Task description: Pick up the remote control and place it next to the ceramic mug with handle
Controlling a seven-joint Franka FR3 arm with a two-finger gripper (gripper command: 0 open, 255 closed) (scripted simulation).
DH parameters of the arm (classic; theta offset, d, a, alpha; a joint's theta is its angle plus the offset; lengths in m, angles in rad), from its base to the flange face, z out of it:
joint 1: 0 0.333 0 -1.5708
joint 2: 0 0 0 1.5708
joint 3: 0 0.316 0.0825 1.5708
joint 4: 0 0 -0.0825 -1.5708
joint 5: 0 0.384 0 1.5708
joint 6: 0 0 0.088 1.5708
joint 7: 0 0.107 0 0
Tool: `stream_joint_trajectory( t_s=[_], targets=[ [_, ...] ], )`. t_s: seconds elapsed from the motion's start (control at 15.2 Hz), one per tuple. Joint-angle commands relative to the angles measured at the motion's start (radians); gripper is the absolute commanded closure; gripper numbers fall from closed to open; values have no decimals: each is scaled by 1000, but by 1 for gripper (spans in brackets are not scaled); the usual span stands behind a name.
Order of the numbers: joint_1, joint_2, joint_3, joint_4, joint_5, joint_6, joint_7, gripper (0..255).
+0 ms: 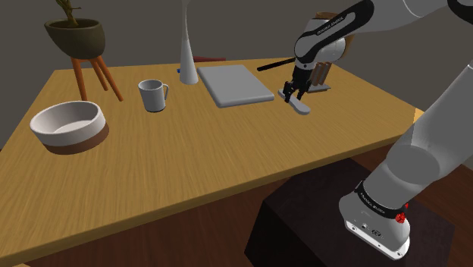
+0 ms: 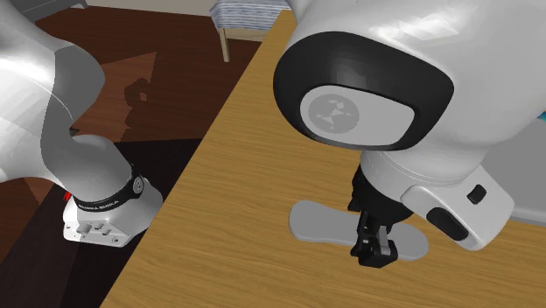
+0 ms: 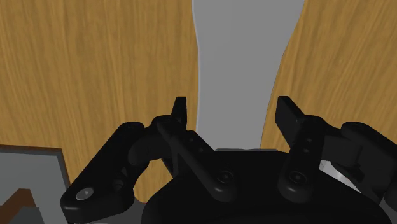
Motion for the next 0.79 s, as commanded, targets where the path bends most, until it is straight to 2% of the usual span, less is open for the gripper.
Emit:
stream_joint_trajectory(
  t_s=[0.0,0.73],
  targets=[
    [0,0,0,0,0,0,0,255],
    [0,-78,1,57,-18,-134,15,255]
  ],
)
